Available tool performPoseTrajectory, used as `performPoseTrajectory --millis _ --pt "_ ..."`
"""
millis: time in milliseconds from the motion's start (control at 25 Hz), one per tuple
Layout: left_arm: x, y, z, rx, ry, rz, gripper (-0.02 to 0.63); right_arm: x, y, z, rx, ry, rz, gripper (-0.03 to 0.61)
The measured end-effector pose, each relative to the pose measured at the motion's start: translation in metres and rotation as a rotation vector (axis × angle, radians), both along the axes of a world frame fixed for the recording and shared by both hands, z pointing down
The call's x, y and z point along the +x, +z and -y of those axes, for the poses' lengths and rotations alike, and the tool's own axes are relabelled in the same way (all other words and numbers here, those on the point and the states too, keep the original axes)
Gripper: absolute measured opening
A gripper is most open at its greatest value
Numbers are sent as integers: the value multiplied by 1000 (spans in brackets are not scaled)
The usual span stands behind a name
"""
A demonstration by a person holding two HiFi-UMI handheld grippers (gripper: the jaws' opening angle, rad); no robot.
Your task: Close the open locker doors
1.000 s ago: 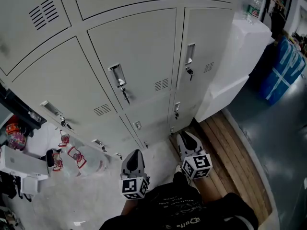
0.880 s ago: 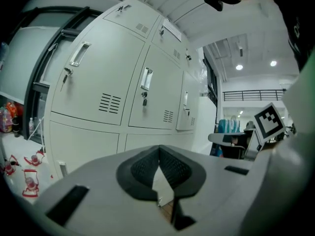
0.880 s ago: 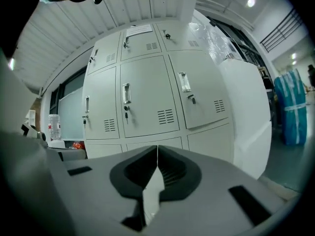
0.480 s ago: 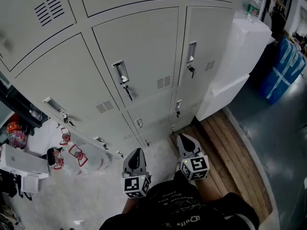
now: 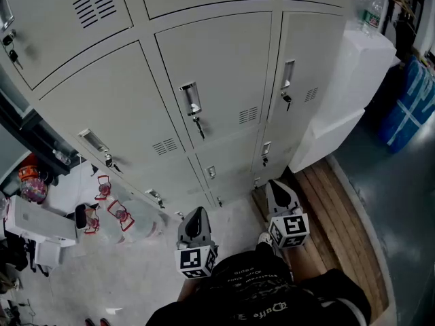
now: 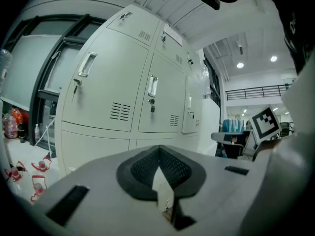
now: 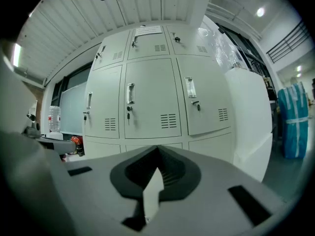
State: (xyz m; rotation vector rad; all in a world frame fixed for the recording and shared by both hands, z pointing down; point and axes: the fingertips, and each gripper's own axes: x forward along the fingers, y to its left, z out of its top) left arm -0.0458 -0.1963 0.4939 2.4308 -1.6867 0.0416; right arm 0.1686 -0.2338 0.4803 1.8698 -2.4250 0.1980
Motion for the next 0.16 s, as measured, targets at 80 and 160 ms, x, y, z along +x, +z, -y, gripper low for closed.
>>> performPoseTrajectory --millis 80,160 --pt "-3 -2 -2 8 -3 1 8 -2 -3 -1 4 -5 -3 3" --pt "-7 -3 -3 12 -9 1 8 -6 -5 -2 9 -9 -12 4"
